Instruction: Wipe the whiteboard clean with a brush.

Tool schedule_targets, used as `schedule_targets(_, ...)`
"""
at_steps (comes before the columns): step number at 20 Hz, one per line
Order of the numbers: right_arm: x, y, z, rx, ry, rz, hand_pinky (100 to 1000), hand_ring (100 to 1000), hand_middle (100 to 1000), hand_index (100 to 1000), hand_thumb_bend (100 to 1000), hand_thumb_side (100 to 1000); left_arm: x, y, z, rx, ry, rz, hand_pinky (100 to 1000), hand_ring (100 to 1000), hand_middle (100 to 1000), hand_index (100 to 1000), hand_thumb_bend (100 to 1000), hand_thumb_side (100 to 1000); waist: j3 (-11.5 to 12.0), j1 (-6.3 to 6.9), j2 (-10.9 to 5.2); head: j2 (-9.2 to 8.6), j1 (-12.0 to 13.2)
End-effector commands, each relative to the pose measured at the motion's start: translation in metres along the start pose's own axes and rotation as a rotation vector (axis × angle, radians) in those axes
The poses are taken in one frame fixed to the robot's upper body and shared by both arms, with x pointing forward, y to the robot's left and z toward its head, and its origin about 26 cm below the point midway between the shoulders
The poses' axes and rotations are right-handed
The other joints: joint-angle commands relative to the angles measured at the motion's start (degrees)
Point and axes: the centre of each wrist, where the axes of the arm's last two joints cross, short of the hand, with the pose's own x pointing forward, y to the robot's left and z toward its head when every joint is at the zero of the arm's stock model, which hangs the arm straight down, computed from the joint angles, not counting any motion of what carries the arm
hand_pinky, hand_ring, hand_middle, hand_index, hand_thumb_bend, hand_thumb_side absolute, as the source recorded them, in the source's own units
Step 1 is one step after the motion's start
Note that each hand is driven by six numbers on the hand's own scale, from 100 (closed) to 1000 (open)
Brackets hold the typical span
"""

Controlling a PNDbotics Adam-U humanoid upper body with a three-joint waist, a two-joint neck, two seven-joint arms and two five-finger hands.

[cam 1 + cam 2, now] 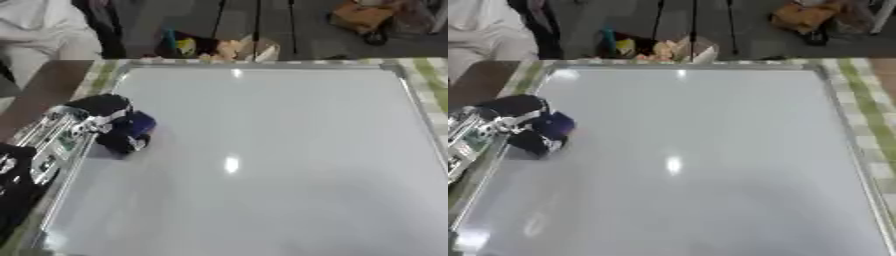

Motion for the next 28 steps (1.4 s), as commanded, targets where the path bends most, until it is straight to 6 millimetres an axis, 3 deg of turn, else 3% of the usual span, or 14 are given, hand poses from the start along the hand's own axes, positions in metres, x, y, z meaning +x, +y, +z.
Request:
schedule_targets(1, 0.003, -0.003, -0.008, 0.004, -0.027, 0.004, 807, 756, 555, 818, 100, 933, -0.004, 0.013, 0.009, 0.002, -0.003, -0.072, 426, 544, 372, 452, 115, 567, -0.08, -0.09, -1.16, -0.56, 0.17)
schedule_targets(13, 0.003, -0.003, -0.009, 0.001, -0.029, 0.004, 807, 756, 555, 818, 100, 932, 0.004, 0.003, 0.016, -0.076, -0.081, -0.069, 418, 537, 365, 448, 121, 586, 0.17, -0.08, -1.09, -0.62, 0.22)
schedule_targets(20, 0.003, -0.003, -0.009, 0.003, -0.030, 0.003, 807, 756, 555, 818, 100, 931, 0.010, 0.008, 0.020, -0.061, -0.101, -0.053, 409, 531, 359, 444, 111, 590, 0.26, -0.16, -1.00, -0.60, 0.31)
schedule_targets(28, 0.003, -0.003, -0.008, 0.005, -0.031, 0.003, 807, 756, 555, 818, 100, 931, 0.000, 0.010, 0.015, -0.028, -0.017, -0.014, 403, 525, 354, 441, 105, 585, 0.23, -0.25, -1.04, -0.73, 0.29)
